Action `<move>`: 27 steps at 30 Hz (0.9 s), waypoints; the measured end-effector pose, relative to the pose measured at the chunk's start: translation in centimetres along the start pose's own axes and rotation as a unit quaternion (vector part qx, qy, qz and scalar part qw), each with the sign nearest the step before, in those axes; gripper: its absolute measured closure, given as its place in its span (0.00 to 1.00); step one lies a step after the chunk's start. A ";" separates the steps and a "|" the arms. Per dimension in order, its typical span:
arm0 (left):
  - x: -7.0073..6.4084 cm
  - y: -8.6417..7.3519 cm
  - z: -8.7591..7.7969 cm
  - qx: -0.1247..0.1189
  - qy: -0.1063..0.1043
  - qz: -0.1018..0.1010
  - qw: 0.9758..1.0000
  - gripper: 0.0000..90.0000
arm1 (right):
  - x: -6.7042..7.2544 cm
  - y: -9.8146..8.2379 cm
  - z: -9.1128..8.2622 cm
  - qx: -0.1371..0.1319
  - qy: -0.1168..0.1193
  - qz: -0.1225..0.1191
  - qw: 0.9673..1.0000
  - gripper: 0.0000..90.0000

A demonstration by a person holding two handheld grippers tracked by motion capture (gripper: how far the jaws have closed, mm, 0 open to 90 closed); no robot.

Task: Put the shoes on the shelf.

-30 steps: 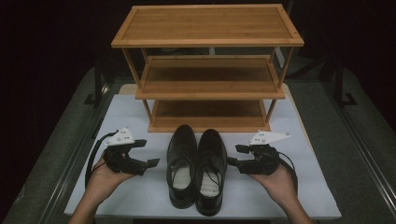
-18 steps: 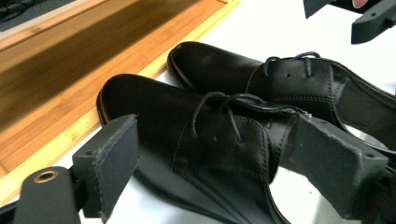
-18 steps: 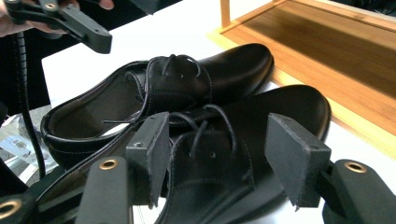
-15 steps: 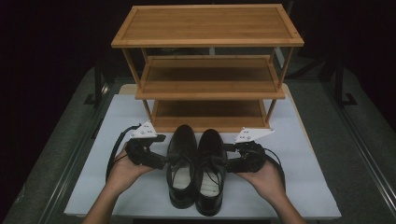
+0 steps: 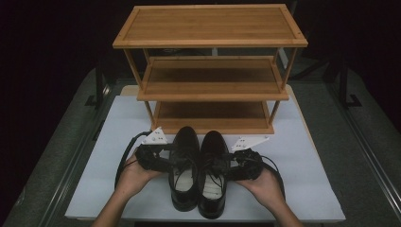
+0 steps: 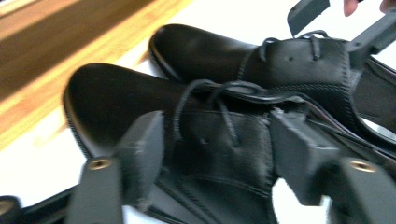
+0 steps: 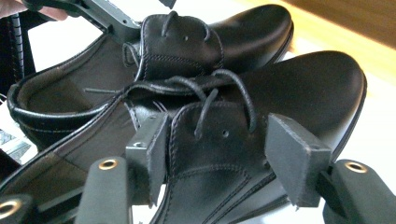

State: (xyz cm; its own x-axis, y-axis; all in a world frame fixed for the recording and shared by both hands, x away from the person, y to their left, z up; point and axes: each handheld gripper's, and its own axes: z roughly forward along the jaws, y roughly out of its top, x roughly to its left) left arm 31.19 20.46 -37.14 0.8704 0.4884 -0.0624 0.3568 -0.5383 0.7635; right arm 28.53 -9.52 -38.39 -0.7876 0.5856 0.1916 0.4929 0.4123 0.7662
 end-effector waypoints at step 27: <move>-1.3 -0.2 -1.0 0.008 0.018 -0.004 1.000 0.97 | 0.8 -0.4 -0.8 -0.022 -0.008 -0.015 1.000 0.97</move>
State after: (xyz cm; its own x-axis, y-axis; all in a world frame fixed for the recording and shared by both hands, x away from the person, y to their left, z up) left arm 29.69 20.66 -36.50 0.8547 0.5172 -0.0451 0.3698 -0.5454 0.7522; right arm 27.38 -9.78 -38.08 -0.7956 0.5845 0.1595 0.4531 0.3993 0.7971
